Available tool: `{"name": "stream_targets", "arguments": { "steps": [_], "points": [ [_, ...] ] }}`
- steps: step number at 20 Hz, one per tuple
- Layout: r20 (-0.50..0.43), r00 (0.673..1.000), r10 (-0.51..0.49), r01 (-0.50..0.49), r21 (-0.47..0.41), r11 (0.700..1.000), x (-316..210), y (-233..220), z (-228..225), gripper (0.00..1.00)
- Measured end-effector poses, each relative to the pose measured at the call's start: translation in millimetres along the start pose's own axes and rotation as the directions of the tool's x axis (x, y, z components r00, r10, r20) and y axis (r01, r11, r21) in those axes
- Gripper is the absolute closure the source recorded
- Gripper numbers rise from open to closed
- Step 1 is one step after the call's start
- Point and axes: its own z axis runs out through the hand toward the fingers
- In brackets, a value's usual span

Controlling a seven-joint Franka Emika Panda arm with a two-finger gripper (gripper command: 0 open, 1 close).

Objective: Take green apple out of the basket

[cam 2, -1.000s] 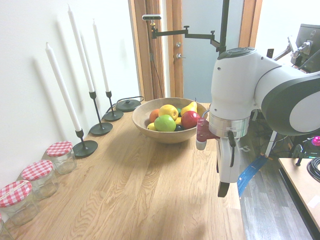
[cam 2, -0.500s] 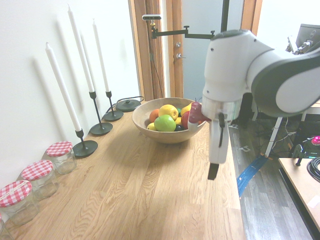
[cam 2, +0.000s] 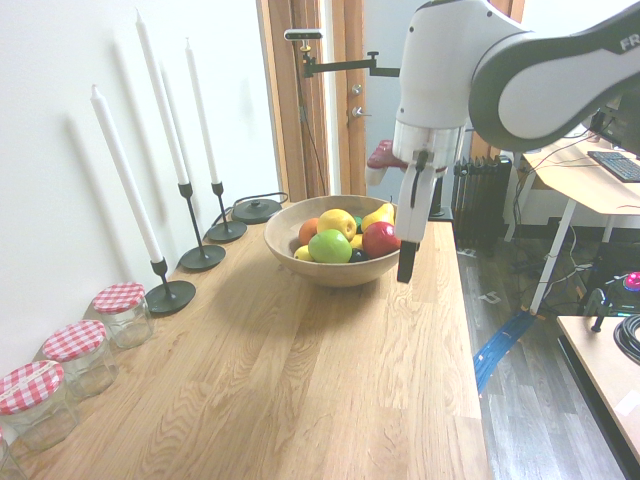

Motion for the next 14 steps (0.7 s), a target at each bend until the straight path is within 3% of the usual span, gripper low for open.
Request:
{"name": "stream_targets", "arguments": {
  "steps": [14],
  "points": [
    [0.005,1.000,0.009,-0.009,-0.047,0.999,113,-22,2,0.00]
  ]
}}
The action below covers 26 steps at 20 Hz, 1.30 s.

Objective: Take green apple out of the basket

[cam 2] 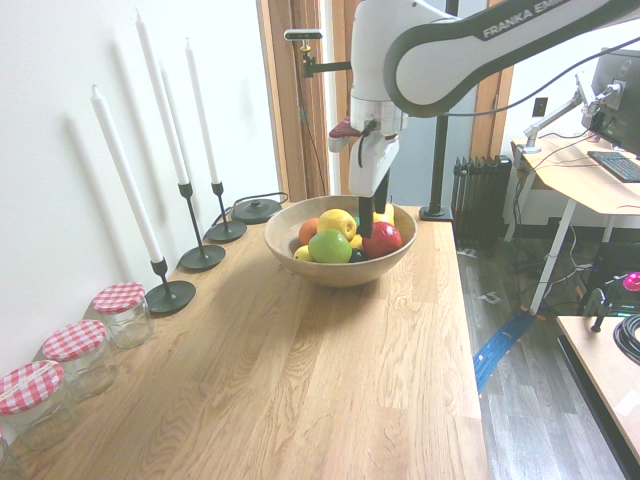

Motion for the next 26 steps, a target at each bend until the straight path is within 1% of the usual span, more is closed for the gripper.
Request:
{"name": "stream_targets", "arguments": {
  "steps": [5,12,17,24,25,26],
  "points": [
    [0.011,1.000,-0.016,0.016,-0.015,1.000,19,-29,-1,0.00],
    [0.047,0.998,-0.039,0.041,-0.031,0.999,27,-70,19,0.00],
    [0.066,0.997,-0.034,0.036,-0.030,0.999,28,-74,27,0.00],
    [0.107,0.994,-0.022,0.027,-0.051,0.998,28,-65,62,0.00],
    [0.110,0.994,-0.023,0.029,-0.051,0.998,29,-63,64,1.00],
    [0.111,0.994,-0.025,0.030,-0.049,0.998,30,-62,66,1.00]
  ]
}}
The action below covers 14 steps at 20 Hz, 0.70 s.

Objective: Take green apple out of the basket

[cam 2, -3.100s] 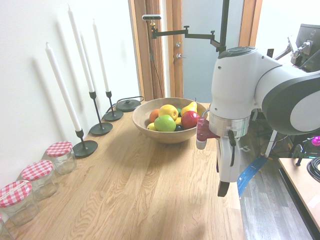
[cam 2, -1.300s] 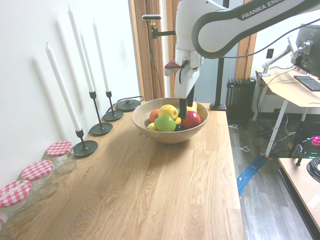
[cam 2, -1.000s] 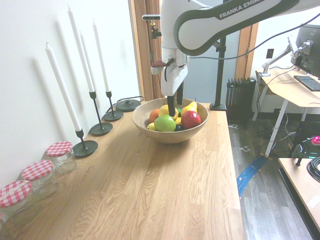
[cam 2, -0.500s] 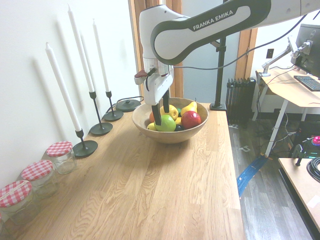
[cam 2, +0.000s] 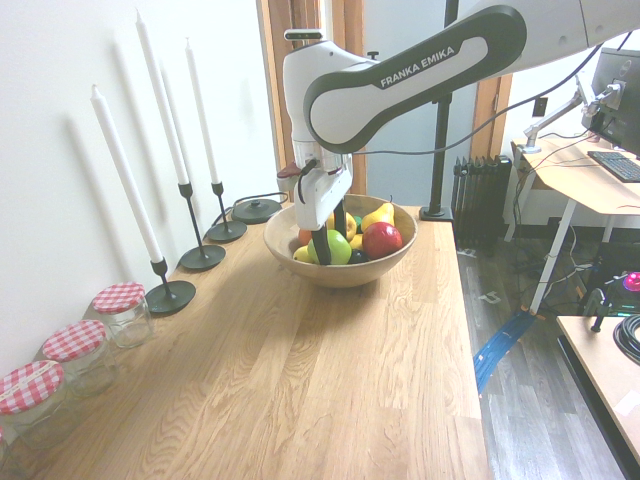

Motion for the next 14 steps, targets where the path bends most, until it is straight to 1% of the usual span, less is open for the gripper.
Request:
{"name": "stream_targets", "arguments": {
  "steps": [14],
  "points": [
    [-0.005,1.000,-0.006,0.006,0.013,1.000,10,14,10,1.00]
  ]
}}
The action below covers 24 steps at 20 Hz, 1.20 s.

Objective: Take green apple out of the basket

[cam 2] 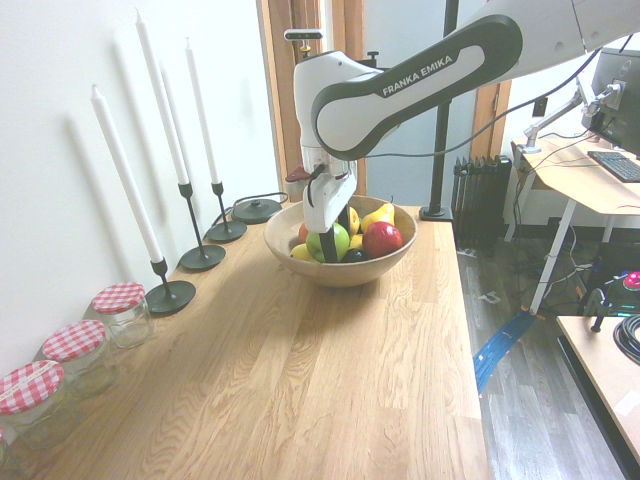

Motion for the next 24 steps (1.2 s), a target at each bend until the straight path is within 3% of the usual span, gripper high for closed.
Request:
{"name": "stream_targets", "arguments": {
  "steps": [9,18,24],
  "points": [
    [-0.018,1.000,0.001,-0.001,0.019,1.000,-2,5,-11,1.00],
    [-0.126,0.991,-0.050,0.062,0.100,0.993,-48,4,-127,1.00],
    [-0.185,0.975,-0.124,0.145,0.108,0.983,-116,-56,-171,1.00]
  ]
}}
